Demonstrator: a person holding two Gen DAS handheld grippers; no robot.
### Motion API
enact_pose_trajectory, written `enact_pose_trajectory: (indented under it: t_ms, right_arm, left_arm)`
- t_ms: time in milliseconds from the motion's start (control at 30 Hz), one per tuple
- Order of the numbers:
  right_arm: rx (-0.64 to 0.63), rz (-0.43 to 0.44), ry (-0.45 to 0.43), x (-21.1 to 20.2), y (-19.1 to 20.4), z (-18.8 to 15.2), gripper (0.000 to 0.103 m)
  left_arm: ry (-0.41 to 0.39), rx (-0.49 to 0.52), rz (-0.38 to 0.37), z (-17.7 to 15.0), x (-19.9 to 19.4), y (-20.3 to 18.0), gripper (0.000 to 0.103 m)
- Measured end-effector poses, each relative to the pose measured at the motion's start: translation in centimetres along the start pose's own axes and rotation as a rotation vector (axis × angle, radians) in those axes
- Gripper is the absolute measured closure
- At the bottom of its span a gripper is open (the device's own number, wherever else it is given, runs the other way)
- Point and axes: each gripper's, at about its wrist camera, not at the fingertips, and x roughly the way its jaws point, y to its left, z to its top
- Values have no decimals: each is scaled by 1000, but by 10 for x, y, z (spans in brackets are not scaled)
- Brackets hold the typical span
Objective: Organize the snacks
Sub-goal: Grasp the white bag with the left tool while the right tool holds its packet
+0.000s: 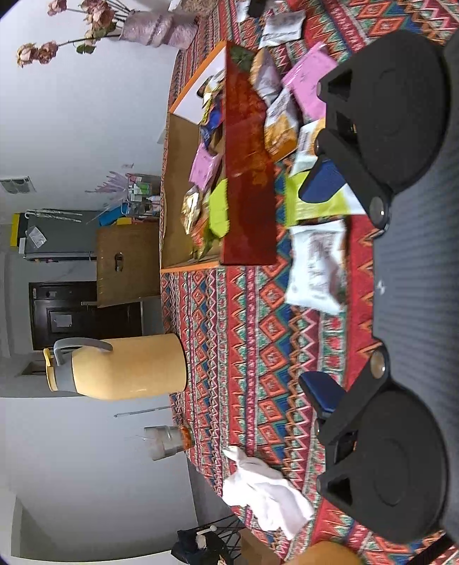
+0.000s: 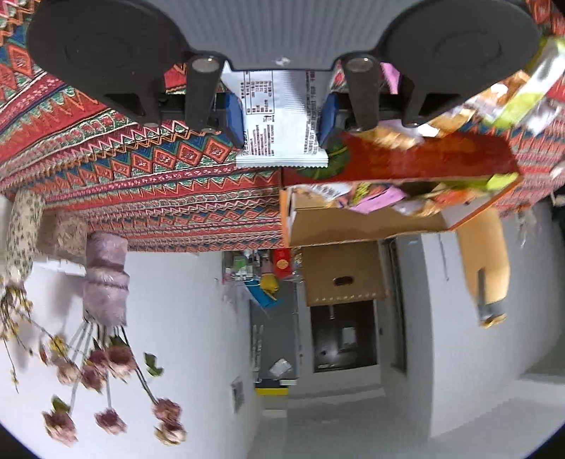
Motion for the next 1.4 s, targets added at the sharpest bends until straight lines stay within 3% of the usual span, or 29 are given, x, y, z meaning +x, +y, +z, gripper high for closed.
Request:
enact_pose_trajectory:
  t_ms: [200,367,433,667,733,933,1000,1267,1400]
  right_arm:
    - [43,3,35,21,-7,-10,60]
    - [68,4,36,22,-10,-13,59]
    - [71,6,46,24,-11,-14,59]
    - [60,6,63,27,-6,-17,59]
    - [60,7,65,28,-6,-17,59]
    - [54,8,63,27,-5,-18,59]
    - [51,8,61,27,-4,-18,59]
    - [39,3,43,23,-2,-18,59]
    - [37,8,31,21,-1,-18,59]
  left_arm:
    - [74,-23,24,15,40,-4,0]
    - [122,-64,35,8,70,-3,0]
    - [134,-58,54,4,77,-4,0]
    - [163,-51,19,-2,85,-6,1]
    - [167,-44,13,-3,86,-7,7]
    - [147,-11,-9,-5,82,-14,38]
    - [137,-6,-23,-5,80,-15,55]
    - [88,16,-6,-7,71,-21,59]
    - [70,19,-9,-5,66,-22,74]
